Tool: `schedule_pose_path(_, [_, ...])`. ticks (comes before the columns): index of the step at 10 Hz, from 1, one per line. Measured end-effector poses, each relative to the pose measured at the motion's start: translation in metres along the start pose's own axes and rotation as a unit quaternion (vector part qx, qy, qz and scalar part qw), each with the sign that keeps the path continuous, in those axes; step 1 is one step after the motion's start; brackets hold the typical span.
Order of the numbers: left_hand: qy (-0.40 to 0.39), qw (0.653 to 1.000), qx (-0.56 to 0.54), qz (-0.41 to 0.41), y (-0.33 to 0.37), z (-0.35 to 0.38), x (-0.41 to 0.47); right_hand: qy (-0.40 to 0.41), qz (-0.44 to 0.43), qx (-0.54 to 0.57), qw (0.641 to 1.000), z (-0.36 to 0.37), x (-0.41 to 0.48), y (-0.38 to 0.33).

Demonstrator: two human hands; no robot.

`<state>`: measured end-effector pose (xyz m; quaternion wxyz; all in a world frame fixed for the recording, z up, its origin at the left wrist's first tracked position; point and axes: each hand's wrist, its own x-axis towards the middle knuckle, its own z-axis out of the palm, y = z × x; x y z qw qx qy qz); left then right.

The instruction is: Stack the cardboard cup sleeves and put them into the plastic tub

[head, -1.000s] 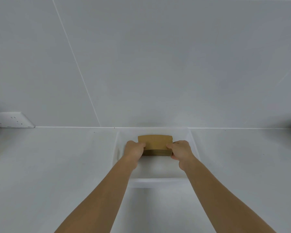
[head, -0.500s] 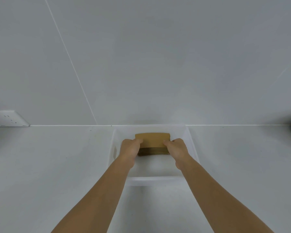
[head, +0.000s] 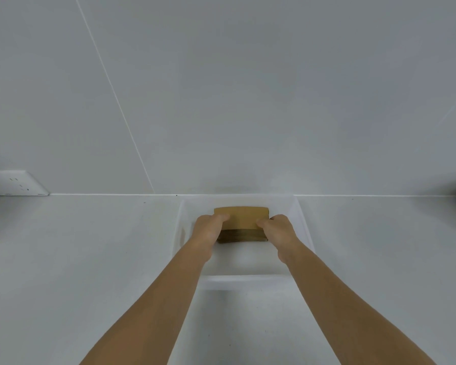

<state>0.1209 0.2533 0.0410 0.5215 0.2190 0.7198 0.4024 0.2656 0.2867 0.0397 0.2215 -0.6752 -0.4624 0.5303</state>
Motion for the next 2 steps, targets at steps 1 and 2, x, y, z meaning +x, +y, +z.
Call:
schedule_pose_path(1, [-0.004,1.000,-0.006,0.005,0.004,-0.004,-0.003,0.000,-0.009,0.013,1.000,-0.005,-0.004,-0.003])
schedule_pose_path(2, [0.001,1.000,0.001,0.031,0.018,-0.012,-0.016,0.018,-0.048,0.025,0.998,-0.019,-0.014,-0.015])
